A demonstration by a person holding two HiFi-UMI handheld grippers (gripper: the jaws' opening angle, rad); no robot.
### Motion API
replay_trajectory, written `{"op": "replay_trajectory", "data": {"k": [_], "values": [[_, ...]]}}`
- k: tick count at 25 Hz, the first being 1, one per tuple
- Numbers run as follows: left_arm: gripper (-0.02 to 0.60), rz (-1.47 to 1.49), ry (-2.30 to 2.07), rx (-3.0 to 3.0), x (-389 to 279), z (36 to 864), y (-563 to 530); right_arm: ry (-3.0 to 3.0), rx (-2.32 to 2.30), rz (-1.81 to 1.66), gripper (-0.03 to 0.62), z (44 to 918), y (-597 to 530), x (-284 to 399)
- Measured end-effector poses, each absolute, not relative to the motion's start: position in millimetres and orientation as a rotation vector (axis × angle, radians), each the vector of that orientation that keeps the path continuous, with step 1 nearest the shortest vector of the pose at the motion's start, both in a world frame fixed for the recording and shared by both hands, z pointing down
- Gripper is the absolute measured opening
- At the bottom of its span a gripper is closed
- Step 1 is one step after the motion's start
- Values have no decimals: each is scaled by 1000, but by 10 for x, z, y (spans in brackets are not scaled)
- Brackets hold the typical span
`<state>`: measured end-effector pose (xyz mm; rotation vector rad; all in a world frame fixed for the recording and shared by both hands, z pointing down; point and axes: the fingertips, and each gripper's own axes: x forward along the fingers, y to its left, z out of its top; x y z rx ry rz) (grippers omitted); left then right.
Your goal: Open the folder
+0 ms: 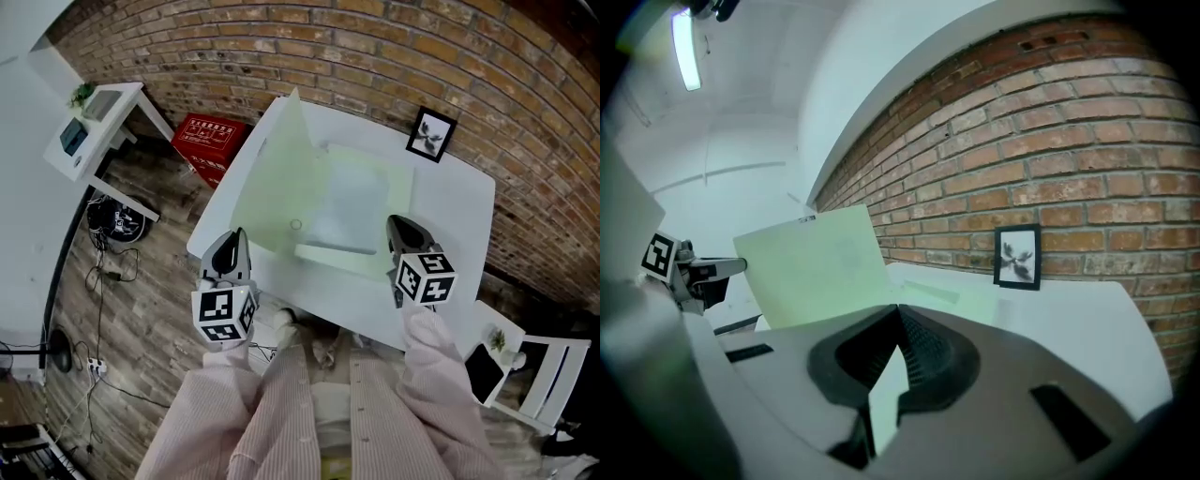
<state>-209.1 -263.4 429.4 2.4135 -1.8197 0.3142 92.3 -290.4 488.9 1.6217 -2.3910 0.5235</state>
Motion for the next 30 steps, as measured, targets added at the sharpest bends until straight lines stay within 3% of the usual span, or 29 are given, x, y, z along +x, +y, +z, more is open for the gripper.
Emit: {"op": "replay_trajectory", "data": {"k": [30], "values": [[2, 155, -1623, 2179, -3012, 4924, -3023, -2623, 1513, 509, 5, 4670, -3059, -942]]}}
